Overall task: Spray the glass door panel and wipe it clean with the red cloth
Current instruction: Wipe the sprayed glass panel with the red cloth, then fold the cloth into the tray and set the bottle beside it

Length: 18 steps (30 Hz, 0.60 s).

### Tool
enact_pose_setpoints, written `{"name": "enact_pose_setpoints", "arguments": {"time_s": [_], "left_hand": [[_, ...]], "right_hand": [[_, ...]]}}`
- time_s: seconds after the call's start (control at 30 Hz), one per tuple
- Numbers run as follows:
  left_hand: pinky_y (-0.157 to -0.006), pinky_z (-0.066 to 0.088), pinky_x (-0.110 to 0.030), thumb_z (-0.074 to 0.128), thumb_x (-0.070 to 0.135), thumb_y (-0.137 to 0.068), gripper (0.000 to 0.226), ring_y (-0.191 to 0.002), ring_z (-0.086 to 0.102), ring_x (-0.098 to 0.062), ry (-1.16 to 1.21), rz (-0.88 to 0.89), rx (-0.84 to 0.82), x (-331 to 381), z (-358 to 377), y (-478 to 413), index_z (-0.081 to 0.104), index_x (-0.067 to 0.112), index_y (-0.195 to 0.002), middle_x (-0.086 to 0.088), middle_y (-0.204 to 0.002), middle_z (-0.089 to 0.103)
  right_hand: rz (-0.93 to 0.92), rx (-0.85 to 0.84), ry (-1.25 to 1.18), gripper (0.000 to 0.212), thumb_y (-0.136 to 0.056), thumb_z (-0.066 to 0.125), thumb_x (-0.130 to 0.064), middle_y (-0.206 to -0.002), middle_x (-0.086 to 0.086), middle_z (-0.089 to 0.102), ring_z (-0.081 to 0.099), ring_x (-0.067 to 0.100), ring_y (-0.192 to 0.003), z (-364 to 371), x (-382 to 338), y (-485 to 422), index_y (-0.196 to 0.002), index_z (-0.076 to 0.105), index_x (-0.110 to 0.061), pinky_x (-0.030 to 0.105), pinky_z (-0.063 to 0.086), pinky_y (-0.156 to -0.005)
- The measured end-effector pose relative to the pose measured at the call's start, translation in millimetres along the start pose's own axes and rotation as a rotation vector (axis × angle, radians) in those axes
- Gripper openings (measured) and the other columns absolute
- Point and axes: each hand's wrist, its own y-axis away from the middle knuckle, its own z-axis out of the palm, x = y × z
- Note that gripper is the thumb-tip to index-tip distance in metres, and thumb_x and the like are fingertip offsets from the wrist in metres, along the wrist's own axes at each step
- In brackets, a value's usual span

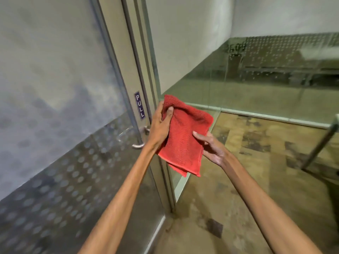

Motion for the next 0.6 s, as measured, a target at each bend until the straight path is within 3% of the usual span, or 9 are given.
{"name": "enact_pose_setpoints", "arguments": {"time_s": [0.1,0.17,0.27,0.37,0.47,0.53,0.6], "left_hand": [[-0.097,0.043,-0.008,0.047,0.027,-0.104,0.033,-0.113,0.055,0.012,0.030,-0.021,-0.130,-3,42,8,0.051,0.017,-0.136,0.008,-0.130,0.059],[-0.095,0.045,-0.017,0.045,0.025,-0.105,0.033,-0.106,0.058,0.003,0.045,0.001,-0.211,-5,68,14,0.052,0.008,-0.132,-0.001,-0.121,0.062],[-0.093,0.044,-0.014,0.044,0.025,-0.106,0.028,-0.100,0.057,0.008,0.038,-0.004,-0.339,-10,109,29,0.052,0.010,-0.128,0.007,-0.112,0.061],[-0.085,0.043,-0.007,0.047,0.028,-0.104,0.026,-0.093,0.057,0.016,0.030,-0.061,-0.462,-12,153,43,0.045,0.018,-0.129,0.005,-0.115,0.061],[-0.082,0.046,-0.005,0.062,0.032,-0.096,0.058,-0.096,0.059,0.017,0.033,-0.149,-0.563,-5,198,54,0.028,0.022,-0.141,0.004,-0.121,0.060],[-0.090,0.053,-0.017,0.077,0.025,-0.085,0.080,-0.103,0.064,0.003,0.048,-0.191,-0.596,-2,227,60,0.021,0.021,-0.142,0.005,-0.121,0.060],[-0.085,0.059,-0.024,0.084,0.013,-0.077,0.095,-0.095,0.067,-0.002,0.108,-0.266,-0.637,2,257,65,0.016,0.020,-0.142,0.004,-0.117,0.059]], "right_hand": [[-0.059,0.164,0.112,0.049,-0.085,0.069,-0.007,-0.130,0.011,0.067,0.066,0.022,-0.116,-33,-11,39,-0.133,0.058,-0.009,0.034,0.055,-0.097],[-0.115,0.314,0.173,0.050,-0.084,0.072,-0.007,-0.130,0.011,0.068,0.067,0.021,-0.114,-58,-25,66,-0.131,0.059,-0.010,0.031,0.057,-0.092],[-0.165,0.509,0.261,0.050,-0.083,0.075,-0.006,-0.130,0.013,0.067,0.066,0.025,-0.116,-95,-51,105,-0.130,0.059,-0.011,0.035,0.055,-0.097],[-0.186,0.639,0.344,0.059,-0.074,0.080,-0.014,-0.123,0.013,0.070,0.068,0.024,-0.108,-125,-72,139,-0.130,0.059,-0.008,0.037,0.054,-0.097],[-0.173,0.698,0.404,0.055,-0.075,0.081,-0.015,-0.117,0.008,0.072,0.070,0.019,-0.101,-155,-88,167,-0.127,0.061,-0.010,0.027,0.058,-0.083],[-0.165,0.724,0.423,0.046,-0.079,0.081,-0.014,-0.116,0.006,0.073,0.072,0.014,-0.096,-178,-98,187,-0.121,0.064,-0.016,0.023,0.058,-0.077],[-0.163,0.756,0.426,0.044,-0.076,0.083,-0.017,-0.112,0.002,0.074,0.073,0.011,-0.093,-203,-111,210,-0.115,0.065,-0.022,0.022,0.058,-0.074]]}}
